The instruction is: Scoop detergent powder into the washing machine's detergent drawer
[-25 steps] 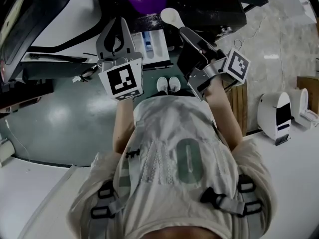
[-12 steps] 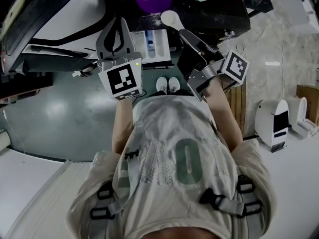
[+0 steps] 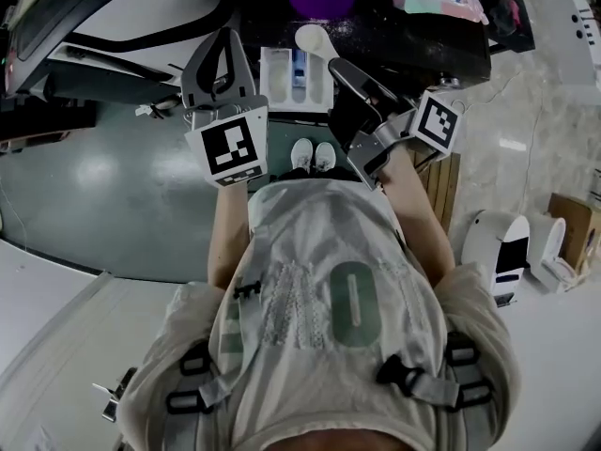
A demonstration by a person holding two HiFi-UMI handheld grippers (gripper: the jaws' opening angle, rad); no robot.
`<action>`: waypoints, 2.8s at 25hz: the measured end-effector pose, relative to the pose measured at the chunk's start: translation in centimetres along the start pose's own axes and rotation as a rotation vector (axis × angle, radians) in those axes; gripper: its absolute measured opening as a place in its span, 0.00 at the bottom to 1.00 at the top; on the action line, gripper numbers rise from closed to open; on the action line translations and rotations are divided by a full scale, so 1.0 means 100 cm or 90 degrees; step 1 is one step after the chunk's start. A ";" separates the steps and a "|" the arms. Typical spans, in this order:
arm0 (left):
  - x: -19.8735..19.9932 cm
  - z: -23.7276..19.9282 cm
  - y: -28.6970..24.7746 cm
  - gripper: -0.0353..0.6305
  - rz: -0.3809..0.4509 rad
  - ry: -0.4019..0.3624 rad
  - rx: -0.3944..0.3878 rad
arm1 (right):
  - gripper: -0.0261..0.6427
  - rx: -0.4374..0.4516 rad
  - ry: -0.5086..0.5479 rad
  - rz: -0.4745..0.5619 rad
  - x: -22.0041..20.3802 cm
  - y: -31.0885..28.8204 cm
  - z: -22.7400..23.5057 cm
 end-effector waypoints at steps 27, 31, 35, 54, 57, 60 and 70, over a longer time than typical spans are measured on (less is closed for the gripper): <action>-0.052 -0.041 0.050 0.09 -0.097 0.036 0.128 | 0.06 -0.147 0.006 -0.116 -0.004 -0.056 0.070; -0.058 -0.035 0.049 0.09 -0.108 0.043 0.120 | 0.06 -0.190 0.008 -0.119 0.005 -0.058 0.082; -0.063 -0.035 0.049 0.09 -0.115 0.047 0.121 | 0.06 -0.229 0.025 -0.137 0.009 -0.060 0.089; -0.072 -0.035 0.044 0.09 -0.135 0.058 0.129 | 0.06 -0.319 0.084 -0.193 0.016 -0.067 0.103; -0.072 -0.033 0.042 0.09 -0.135 0.058 0.126 | 0.06 -0.333 0.172 -0.219 0.014 -0.070 0.098; -0.072 -0.032 0.042 0.09 -0.135 0.059 0.123 | 0.06 -0.352 0.270 -0.242 0.012 -0.073 0.092; -0.076 -0.028 0.045 0.09 -0.142 0.061 0.122 | 0.06 -0.412 0.720 -0.345 -0.016 -0.082 0.072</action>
Point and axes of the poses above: the fingertips, and each gripper's own axes: y backward along the fingers, z to its right, x out of its top, the point moved 9 cm from there along y, backward along the fingers, and after that the axes turned 12 degrees about -y, right-handed, at the moved point
